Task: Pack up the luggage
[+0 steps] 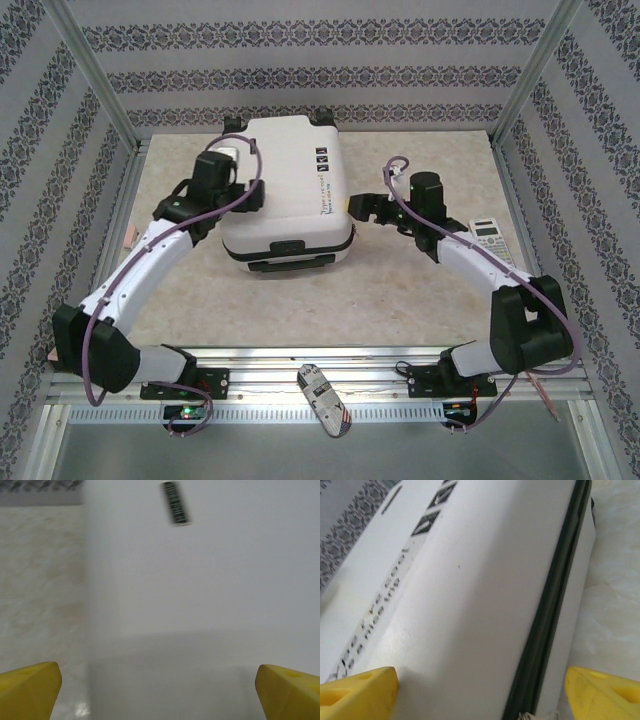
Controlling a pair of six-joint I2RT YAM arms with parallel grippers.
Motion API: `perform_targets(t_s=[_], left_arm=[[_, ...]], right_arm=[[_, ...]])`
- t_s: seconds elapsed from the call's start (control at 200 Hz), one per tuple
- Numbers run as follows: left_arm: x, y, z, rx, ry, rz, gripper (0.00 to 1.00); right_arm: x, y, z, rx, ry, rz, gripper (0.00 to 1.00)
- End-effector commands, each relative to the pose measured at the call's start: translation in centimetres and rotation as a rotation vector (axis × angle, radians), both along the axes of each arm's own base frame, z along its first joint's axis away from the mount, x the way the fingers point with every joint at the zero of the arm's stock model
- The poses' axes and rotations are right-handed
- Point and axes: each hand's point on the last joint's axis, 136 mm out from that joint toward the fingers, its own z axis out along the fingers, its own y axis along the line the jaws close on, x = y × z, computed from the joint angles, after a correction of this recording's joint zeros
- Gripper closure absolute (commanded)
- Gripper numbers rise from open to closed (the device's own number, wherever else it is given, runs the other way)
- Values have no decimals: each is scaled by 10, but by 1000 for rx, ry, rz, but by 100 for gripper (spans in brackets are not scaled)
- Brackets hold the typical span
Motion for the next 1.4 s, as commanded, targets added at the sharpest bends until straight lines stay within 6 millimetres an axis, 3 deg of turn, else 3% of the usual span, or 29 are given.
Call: perform_targets(t_s=[0.0,0.145,0.37,0.689,0.894,1.109,1.209,1.399], left_arm=[[-13,15,-18,-65,58,43,0],[-15,1,-30,-164,61,-42,0],[-15,-51,-51,-343,143,-234,9],[-19,-121,-68,-351,186,-391,9],[-15,-148,-69,-339,194,-443,9],[-7,-146,-63,-300,179,-425,9],[-1,-124,-54,-220,129,-335,7],[1,-76,-4,-121,-32,-219,0]], right_arm=[[3,26,25,93,-56,74,12],[-3,41,32,153,-50,178,11],[-11,42,31,172,-33,210,11],[-17,8,30,182,-29,136,11],[-15,-20,25,181,-20,67,11],[-6,-38,20,192,3,47,11],[-1,-45,16,158,2,12,12],[4,-89,22,35,-58,-193,10]])
